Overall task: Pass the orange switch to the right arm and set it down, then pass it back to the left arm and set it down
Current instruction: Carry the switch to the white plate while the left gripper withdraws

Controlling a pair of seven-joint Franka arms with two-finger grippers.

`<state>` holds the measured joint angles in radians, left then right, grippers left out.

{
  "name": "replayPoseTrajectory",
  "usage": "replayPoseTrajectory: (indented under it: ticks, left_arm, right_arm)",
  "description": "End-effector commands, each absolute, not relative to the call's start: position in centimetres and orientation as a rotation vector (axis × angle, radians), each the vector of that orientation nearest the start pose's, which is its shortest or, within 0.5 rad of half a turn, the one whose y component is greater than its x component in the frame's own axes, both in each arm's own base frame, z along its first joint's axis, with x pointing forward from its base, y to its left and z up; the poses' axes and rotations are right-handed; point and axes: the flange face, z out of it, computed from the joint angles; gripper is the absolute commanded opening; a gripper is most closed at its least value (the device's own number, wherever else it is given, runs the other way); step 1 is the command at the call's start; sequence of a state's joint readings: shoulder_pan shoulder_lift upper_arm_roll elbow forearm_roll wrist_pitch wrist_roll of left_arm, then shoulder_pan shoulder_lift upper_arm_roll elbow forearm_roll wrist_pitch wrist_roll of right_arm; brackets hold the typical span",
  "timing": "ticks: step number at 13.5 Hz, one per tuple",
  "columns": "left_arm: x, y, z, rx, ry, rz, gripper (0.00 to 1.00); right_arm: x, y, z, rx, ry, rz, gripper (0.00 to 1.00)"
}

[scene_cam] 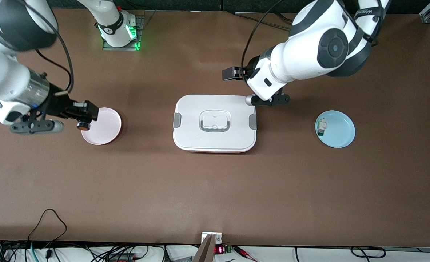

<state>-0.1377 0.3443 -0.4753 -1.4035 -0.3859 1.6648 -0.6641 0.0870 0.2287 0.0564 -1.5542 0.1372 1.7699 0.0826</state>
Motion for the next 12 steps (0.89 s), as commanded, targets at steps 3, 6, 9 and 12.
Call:
replayPoseTrajectory:
  ticks: [3,6,9,12]
  left_arm:
    - [53.4,-33.3,55.6,-3.437,-0.061,0.486,1.0]
    - [53.8,-29.3,57.1,-3.369,-0.085,0.428,1.0]
    - [53.2,-24.6,58.7,-3.262,-0.16,0.388,1.0]
    - [53.1,-20.2,59.4,-3.193,-0.259,0.349,1.0]
  right_arm:
    - [59.8,4.3,39.5,-3.066,-0.142,0.012,0.0]
    - [56.9,2.0,32.2,-3.092,-0.128,-0.004,0.0]
    - [55.0,0.8,26.6,-3.096,-0.093,-0.005,0.0]
    - [53.7,0.1,22.6,-3.097,-0.068,0.002,0.0]
